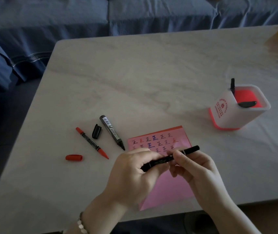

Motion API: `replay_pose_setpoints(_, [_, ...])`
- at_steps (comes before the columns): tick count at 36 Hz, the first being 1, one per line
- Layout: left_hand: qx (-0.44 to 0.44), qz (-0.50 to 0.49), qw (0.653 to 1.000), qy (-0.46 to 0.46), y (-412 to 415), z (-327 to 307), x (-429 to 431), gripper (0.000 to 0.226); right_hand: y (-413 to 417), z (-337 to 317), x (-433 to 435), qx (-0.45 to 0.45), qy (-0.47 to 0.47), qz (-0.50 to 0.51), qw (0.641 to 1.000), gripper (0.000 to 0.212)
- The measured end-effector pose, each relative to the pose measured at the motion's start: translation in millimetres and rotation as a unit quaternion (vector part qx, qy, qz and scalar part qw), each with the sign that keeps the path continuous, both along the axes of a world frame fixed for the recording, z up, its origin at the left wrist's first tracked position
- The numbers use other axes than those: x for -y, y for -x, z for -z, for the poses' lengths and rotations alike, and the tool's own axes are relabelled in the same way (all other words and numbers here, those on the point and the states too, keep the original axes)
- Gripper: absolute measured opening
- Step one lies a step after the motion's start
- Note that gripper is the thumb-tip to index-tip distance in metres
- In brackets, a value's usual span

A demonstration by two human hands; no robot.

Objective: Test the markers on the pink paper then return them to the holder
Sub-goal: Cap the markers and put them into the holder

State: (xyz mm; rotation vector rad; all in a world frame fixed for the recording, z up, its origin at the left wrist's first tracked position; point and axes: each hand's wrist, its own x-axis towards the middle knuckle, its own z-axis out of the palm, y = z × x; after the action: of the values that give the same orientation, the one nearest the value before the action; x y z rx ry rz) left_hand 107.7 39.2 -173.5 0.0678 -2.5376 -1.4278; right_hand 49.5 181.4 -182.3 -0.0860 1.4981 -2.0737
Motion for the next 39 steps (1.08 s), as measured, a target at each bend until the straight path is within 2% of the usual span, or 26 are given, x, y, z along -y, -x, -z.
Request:
replay_pose_setpoints(1, [0.018, 0.002, 1.000, 0.000, 2, 2, 1, 0.018, 1, -1, 1, 0.008, -0.014, 0.004, 1.000, 0.050])
replay_pose_setpoints(3, [0.064, 0.005, 0.998, 0.006, 7, 8, 2, 0.012, 3, 0, 0, 0.034, -0.052, 0.012, 0.998, 0.032])
replay_pose_setpoints(5, [0.109, 0.019, 0.993, 0.043, 13, 16, 3, 0.019, 9, -2, -5, 0.040, -0.082, 0.031, 0.995, 0.011])
replay_pose_setpoints(6, [0.124, 0.029, 0.990, 0.059, 16, 19, 2, 0.026, 13, -2, -10, 0.027, -0.096, 0.049, 0.994, 0.008])
replay_pose_setpoints(7, [0.134, 0.032, 0.988, 0.065, 19, 21, 2, 0.030, 17, -2, -17, -0.001, -0.113, 0.073, 0.991, 0.011])
replay_pose_setpoints(9, [0.141, 0.006, 0.989, 0.034, 26, 21, 1, 0.026, 23, -9, -34, -0.096, -0.139, 0.151, 0.974, 0.018])
replay_pose_setpoints(12, [0.139, -0.046, 0.989, -0.003, 36, 20, 2, 0.015, 40, -21, -63, -0.238, -0.183, 0.281, 0.911, 0.027])
replay_pose_setpoints(14, [0.143, -0.049, 0.988, 0.013, 44, 21, 1, 0.012, 53, -31, -87, -0.295, -0.168, 0.325, 0.883, 0.010])
replay_pose_setpoints(15, [0.147, -0.048, 0.988, 0.023, 48, 21, 0, 0.012, 60, -36, -95, -0.297, -0.147, 0.348, 0.877, 0.022])
replay_pose_setpoints(16, [0.153, -0.047, 0.987, 0.030, 51, 21, -1, 0.012, 67, -41, -102, -0.294, -0.128, 0.364, 0.874, 0.044])
replay_pose_setpoints(17, [0.157, -0.044, 0.986, 0.032, 53, 20, -3, 0.014, 73, -45, -109, -0.301, -0.121, 0.372, 0.870, 0.054])
replay_pose_setpoints(18, [0.158, -0.042, 0.986, 0.036, 55, 20, -4, 0.017, 79, -46, -111, -0.317, -0.128, 0.377, 0.861, 0.048])
replay_pose_setpoints(20, [0.157, -0.037, 0.986, 0.042, 57, 17, -7, 0.020, 90, -43, -108, -0.356, -0.188, 0.374, 0.835, 0.016])
replay_pose_setpoints(21, [0.156, -0.034, 0.986, 0.038, 57, 16, -7, 0.019, 97, -39, -106, -0.369, -0.224, 0.372, 0.821, 0.013])
replay_pose_setpoints(24, [0.154, -0.023, 0.987, 0.027, 55, 13, -6, 0.014, 114, -24, -97, -0.391, -0.328, 0.342, 0.789, 0.028])
replay_pose_setpoints(28, [0.151, -0.029, 0.988, 0.018, 50, 16, 1, 0.022, 126, -8, -92, -0.401, -0.411, 0.315, 0.756, 0.021])
replay_pose_setpoints(33, [0.174, -0.032, 0.984, 0.008, 42, 21, 8, 0.021, 126, -6, -93, -0.368, -0.481, 0.285, 0.742, 0.014])
replay_pose_setpoints(36, [0.178, -0.034, 0.983, 0.013, 39, 22, 12, 0.018, 115, -7, -95, -0.362, -0.507, 0.247, 0.742, 0.028])
replay_pose_setpoints(39, [0.185, -0.048, 0.982, 0.013, 33, 21, 18, 0.019, 90, -12, -90, -0.383, -0.486, 0.259, 0.742, 0.035])
